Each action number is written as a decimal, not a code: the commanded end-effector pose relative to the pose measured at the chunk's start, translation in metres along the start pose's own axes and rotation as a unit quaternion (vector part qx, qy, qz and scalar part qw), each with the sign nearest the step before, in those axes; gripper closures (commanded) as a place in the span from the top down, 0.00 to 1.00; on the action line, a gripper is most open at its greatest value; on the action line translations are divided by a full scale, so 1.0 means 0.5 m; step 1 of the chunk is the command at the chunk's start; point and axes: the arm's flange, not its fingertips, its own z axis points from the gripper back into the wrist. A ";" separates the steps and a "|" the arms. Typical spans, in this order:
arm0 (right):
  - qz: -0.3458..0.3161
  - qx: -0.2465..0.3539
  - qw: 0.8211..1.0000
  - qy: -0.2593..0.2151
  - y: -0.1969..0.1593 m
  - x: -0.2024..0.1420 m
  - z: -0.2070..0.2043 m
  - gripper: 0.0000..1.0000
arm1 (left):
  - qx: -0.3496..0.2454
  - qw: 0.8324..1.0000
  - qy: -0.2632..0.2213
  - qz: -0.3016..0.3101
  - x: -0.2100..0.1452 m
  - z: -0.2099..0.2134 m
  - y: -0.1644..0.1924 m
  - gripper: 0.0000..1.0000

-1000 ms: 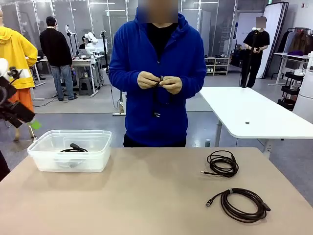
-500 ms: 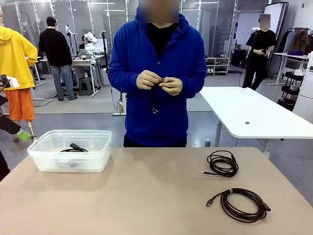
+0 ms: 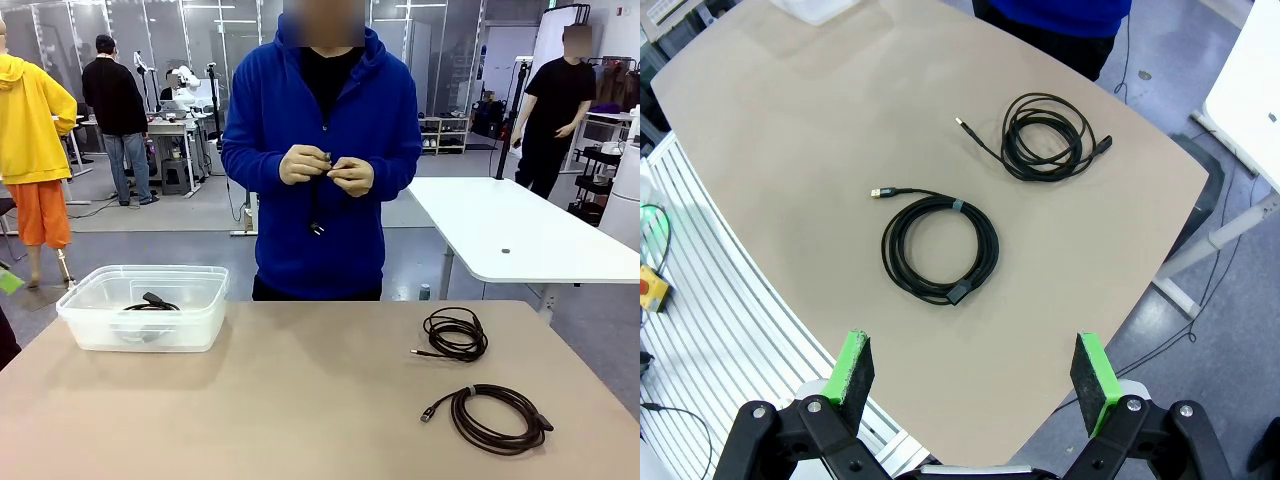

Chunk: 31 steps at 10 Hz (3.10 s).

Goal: Organize and store the cables.
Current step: Place the Power Cable into the Organizing box.

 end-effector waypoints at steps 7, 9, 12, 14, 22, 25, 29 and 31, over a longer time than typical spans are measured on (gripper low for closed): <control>0.007 0.004 1.000 -0.002 0.001 -0.004 0.000 1.00 | -0.038 0.996 -0.011 -0.080 -0.035 0.017 0.046 0.99; 0.007 0.004 1.000 -0.002 0.001 -0.004 0.000 1.00 | -0.038 0.996 -0.011 -0.080 -0.035 0.017 0.046 0.99; 0.007 0.004 1.000 -0.002 0.001 -0.004 0.000 1.00 | -0.038 0.996 -0.011 -0.080 -0.035 0.017 0.046 0.99; 0.007 0.004 1.000 -0.002 0.001 -0.004 0.000 1.00 | -0.038 0.996 -0.011 -0.080 -0.035 0.017 0.046 0.99; 0.007 0.004 1.000 -0.002 0.001 -0.004 0.000 1.00 | -0.038 0.996 -0.011 -0.080 -0.035 0.017 0.046 0.99; 0.007 0.004 1.000 -0.002 0.001 -0.004 0.000 1.00 | -0.038 0.996 -0.011 -0.080 -0.035 0.017 0.046 0.99; 0.007 0.004 1.000 -0.002 0.001 -0.004 0.000 1.00 | -0.038 0.996 -0.011 -0.080 -0.035 0.017 0.046 0.99; 0.007 0.004 1.000 -0.002 0.001 -0.004 0.000 1.00 | -0.038 0.996 -0.011 -0.080 -0.035 0.017 0.046 0.99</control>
